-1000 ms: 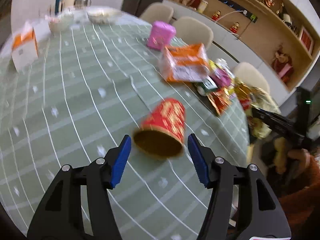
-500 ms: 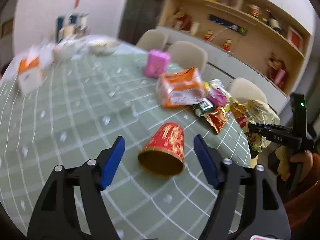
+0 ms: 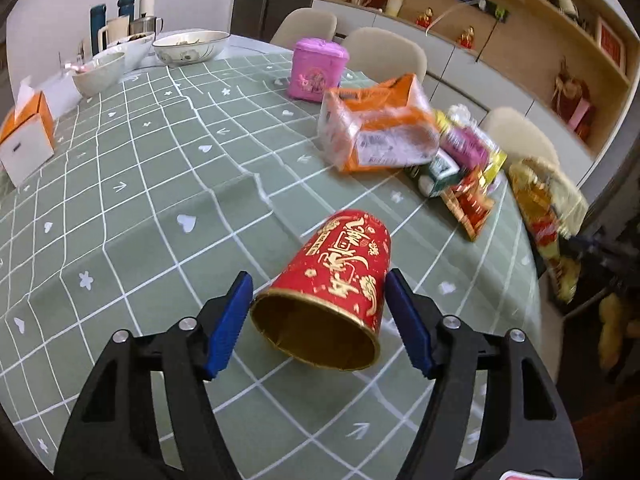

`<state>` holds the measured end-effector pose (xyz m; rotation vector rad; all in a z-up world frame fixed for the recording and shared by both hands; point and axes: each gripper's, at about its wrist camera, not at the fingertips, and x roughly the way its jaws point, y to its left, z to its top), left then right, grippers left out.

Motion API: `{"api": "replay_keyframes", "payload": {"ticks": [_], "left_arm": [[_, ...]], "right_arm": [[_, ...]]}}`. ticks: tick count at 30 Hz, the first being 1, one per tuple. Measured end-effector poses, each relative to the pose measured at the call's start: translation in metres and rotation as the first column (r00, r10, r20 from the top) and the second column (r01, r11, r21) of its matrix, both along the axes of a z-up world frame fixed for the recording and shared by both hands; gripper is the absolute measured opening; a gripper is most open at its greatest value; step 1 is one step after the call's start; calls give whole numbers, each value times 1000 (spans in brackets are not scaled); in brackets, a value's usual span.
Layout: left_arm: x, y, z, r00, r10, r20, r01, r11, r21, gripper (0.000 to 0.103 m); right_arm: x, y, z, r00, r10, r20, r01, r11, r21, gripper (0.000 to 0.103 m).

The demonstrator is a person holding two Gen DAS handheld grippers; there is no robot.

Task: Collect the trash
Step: 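Lift the cup and wrapper and carry both toward the yellow-lined bin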

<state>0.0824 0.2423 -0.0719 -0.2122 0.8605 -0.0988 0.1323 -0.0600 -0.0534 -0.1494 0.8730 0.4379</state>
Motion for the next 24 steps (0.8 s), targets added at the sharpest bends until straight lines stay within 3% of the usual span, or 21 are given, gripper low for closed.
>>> {"api": "replay_keyframes", "payload": {"ticks": [7, 15, 21, 24], "left_arm": [[15, -35, 62, 992, -34, 120, 39, 999, -32, 63], [75, -132, 119, 959, -146, 244, 164, 985, -53, 63], [135, -238, 147, 917, -283, 282, 318, 944, -85, 63], [166, -300, 151, 886, -367, 283, 406, 909, -93, 63]], "right_arm": [[8, -29, 30, 996, -49, 76, 47, 999, 21, 17], [24, -107, 72, 971, -158, 177, 155, 987, 33, 17], [43, -197, 95, 930, -281, 235, 281, 959, 36, 17], [53, -246, 100, 903, -344, 257, 347, 937, 33, 17]]}}
